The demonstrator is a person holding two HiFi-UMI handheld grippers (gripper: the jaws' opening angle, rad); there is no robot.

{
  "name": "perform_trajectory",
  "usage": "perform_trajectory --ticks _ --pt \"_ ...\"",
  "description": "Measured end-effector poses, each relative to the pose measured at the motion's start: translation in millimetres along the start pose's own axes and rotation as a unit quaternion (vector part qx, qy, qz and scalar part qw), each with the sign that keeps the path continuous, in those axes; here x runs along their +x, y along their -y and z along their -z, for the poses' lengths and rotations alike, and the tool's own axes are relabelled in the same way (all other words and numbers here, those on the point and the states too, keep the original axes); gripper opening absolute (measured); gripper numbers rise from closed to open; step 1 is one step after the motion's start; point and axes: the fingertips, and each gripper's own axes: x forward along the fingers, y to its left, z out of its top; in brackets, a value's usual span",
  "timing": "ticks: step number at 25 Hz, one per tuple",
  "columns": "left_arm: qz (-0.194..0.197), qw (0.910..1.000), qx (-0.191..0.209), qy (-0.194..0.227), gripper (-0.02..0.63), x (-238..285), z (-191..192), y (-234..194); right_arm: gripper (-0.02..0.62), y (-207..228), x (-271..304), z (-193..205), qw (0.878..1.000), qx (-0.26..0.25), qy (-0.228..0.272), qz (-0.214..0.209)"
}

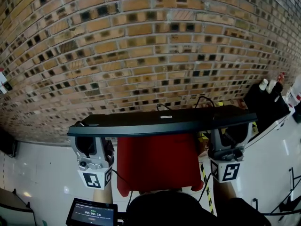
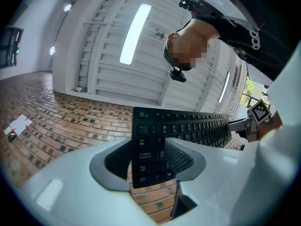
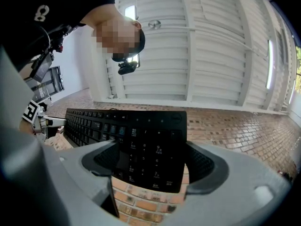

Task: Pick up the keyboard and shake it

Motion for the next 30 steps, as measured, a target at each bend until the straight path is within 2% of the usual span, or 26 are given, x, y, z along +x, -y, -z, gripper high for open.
perform_trajectory --ticks 3,7,11,13,17,20,22,25,27,30 --pt "-0.009 0.9991 -0.016 -0.038 0.218 -11 23 -1 0.414 -7 1 19 0.999 0.021 -0.031 -0.012" --pt "-0.016 0.9955 -0.027 -0.089 0.218 -16 54 -4 0.414 -12 0 65 0.992 0.054 -0.106 -0.029" --pt "-0.020 0.9877 -0.046 -0.148 0.218 -32 95 -3 0.414 -21 -8 105 0.983 0.079 -0.157 -0.047" --pt "-0.026 0.9770 -0.066 -0.201 0.218 -63 122 4 0.414 -32 -31 131 0.973 0.091 -0.202 -0.059" --pt "-0.033 0.9436 -0.101 -0.314 0.216 -139 173 26 0.413 -56 -98 190 0.938 0.122 -0.313 -0.078" --pt "-0.037 0.9167 -0.126 -0.377 0.216 -200 197 44 0.414 -69 -149 214 0.912 0.132 -0.377 -0.088" --pt "-0.043 0.9022 -0.137 -0.407 0.216 -228 204 51 0.413 -75 -172 224 0.896 0.130 -0.412 -0.104" --pt "-0.045 0.8903 -0.142 -0.430 0.216 -243 212 52 0.413 -81 -195 240 0.873 0.120 -0.458 -0.121" --pt "-0.045 0.8862 -0.146 -0.437 0.216 -246 215 54 0.411 -79 -203 247 0.872 0.112 -0.462 -0.119" --pt "-0.044 0.8863 -0.146 -0.437 0.216 -243 215 55 0.398 -74 -202 249 0.876 0.092 -0.460 -0.111"
